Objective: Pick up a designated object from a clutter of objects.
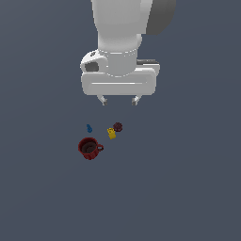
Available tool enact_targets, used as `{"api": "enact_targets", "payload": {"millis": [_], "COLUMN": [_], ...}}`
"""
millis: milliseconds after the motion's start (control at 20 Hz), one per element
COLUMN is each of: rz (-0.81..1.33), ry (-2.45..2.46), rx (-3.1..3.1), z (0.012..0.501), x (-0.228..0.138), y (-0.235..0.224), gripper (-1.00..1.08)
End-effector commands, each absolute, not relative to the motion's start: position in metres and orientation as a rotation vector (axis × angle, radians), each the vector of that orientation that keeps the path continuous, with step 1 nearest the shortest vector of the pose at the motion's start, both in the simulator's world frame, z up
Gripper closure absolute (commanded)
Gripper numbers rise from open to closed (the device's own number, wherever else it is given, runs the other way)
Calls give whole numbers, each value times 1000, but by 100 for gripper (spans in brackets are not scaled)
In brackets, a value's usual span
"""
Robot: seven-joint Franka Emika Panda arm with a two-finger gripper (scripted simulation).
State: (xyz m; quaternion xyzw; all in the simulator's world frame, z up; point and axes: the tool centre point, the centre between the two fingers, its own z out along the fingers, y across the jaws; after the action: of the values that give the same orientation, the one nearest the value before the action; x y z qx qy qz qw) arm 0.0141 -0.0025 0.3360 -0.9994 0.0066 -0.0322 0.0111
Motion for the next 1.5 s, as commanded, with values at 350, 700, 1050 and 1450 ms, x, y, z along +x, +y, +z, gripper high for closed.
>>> {"api": "enact_targets", "payload": {"millis": [350, 700, 1050, 1450], "rz": [-94, -81, -63, -38], "ry": [-43, -151, -306, -487], "rx": [-3122, -3125, -3121, -3103], "z": [314, 276, 225, 169], "x": [13, 7, -9, -38], "y": [-20, -49, -89, -131], "gripper": [-92, -92, -92, -92]}}
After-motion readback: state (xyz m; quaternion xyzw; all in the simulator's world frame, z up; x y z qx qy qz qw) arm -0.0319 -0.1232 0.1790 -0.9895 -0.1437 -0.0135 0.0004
